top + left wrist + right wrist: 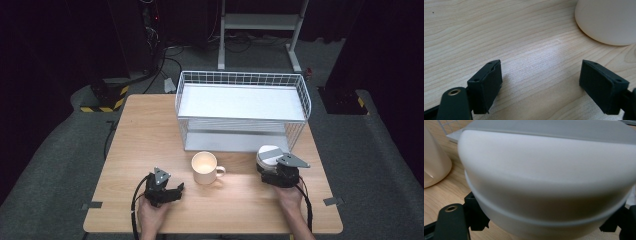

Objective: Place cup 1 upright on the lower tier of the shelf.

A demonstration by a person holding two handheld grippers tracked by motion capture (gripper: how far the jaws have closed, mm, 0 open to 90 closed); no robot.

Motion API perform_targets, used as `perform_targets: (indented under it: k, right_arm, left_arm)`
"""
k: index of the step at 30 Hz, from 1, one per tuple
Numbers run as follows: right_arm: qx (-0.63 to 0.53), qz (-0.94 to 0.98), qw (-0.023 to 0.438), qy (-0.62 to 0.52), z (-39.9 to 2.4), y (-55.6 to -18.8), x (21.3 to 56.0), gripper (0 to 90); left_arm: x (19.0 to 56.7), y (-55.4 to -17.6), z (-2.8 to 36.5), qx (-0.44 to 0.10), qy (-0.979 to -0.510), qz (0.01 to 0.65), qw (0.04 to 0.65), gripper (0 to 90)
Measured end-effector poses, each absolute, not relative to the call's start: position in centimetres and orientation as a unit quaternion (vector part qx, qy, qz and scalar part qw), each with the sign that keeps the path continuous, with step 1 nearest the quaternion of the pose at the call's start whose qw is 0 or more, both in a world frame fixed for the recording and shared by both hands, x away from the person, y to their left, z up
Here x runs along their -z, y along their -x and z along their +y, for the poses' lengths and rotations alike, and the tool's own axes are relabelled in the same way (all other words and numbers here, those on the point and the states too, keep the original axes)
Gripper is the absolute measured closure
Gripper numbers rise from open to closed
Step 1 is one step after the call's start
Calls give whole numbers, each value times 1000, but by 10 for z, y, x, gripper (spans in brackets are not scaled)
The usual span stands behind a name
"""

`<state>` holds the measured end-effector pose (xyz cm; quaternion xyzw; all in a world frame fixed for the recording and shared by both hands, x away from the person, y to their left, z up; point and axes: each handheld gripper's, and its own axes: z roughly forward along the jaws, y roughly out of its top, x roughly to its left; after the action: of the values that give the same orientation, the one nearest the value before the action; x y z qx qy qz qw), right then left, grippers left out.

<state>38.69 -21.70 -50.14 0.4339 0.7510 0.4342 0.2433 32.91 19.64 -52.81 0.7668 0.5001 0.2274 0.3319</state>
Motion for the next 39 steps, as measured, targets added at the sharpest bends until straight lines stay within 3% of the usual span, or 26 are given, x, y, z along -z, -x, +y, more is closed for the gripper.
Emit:
perform_targets:
  k: [39]
  right_arm:
    - [-444,748,237,-433,-223,-391,495,182]
  left_arm:
    - [528,-329,196,-228,-766,500,332,189]
